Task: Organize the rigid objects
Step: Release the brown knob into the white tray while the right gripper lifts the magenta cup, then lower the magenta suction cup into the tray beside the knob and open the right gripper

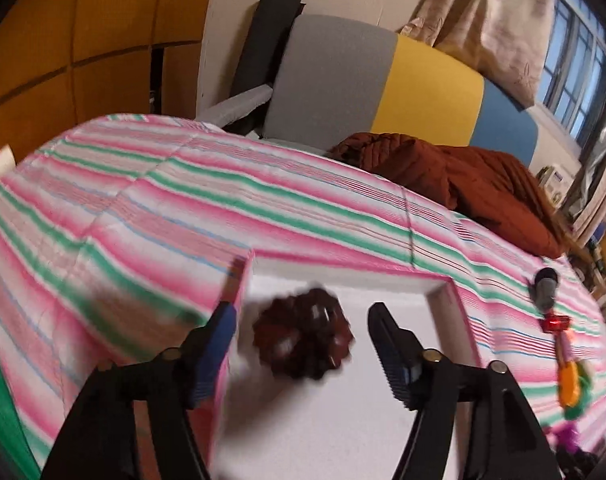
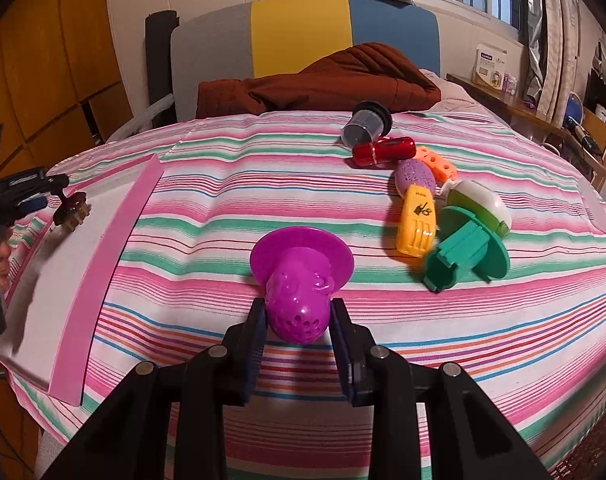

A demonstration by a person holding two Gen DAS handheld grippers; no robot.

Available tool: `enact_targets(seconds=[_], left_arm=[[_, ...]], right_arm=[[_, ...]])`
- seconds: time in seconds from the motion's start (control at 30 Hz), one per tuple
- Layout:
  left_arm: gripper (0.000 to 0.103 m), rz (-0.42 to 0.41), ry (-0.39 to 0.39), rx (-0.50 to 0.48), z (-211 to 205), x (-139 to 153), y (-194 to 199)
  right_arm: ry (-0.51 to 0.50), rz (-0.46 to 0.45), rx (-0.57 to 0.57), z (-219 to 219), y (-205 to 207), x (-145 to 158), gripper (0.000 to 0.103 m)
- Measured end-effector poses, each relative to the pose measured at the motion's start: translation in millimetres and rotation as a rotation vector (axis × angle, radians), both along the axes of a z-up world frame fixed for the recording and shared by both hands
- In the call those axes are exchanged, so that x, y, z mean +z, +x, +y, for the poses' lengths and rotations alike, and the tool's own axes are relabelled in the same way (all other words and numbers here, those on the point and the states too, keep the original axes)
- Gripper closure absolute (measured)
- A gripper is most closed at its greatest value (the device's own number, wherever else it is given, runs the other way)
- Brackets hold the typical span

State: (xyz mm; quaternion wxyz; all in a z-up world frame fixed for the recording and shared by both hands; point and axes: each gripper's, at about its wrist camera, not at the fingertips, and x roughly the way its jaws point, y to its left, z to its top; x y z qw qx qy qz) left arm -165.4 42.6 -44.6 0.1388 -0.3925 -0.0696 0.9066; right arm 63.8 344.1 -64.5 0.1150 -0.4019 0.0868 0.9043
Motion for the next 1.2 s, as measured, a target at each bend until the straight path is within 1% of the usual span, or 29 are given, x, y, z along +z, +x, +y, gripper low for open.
enact_targets(seconds=[0.03,0.1,0.17,0.23,0.3,0.43,0.53,0.67,0.83,0.97,1.1,1.2], left_arm=[[0.022,-0.005,0.013,0.0,-2,-1,7],[0.02,-0.012,0.023,0.01,-4,-1,21],[0.017,-0.023,0.056,0.023,-8,0,34],[0.01,-0.015,0.075,0.028,-9,3,47],[0.007,-0.02,0.074,0.031,-8,3,59],[0.005,-0.02,0.116,0.033,-13,4,85],[0.004,-0.025,0.15,0.028,-13,2,105],[0.004,-0.027,0.134,-0.017,-5,-5,130],[0.004,-0.031,0.097,-0.072,5,-13,148],[0.004,-0.018,0.087,-0.077,2,-13,153],[0.004,0.011,0.053,-0.07,-1,-12,155],[0.004,0.009,0.062,-0.061,-5,-11,154]], right_arm=[[-0.004,-0.002,0.003,-1,-1,-1,0.072],[-0.006,-0.006,0.007,-3,-2,-2,0.072],[-0.008,-0.006,0.012,-6,-3,-3,0.072],[-0.008,-0.006,0.015,-8,-4,-3,0.072],[-0.015,-0.002,0.012,-8,-5,-3,0.072],[-0.055,0.003,0.0,-5,-4,-2,0.073],[-0.056,0.015,0.004,-6,-2,1,0.073],[-0.064,0.032,0.014,-6,-2,7,0.073],[-0.052,0.041,0.025,-9,-4,13,0.073],[-0.05,0.043,0.029,-11,-8,17,0.073],[-0.036,0.046,0.057,-20,-15,24,0.073],[-0.026,0.049,0.09,-31,-23,29,0.073]])
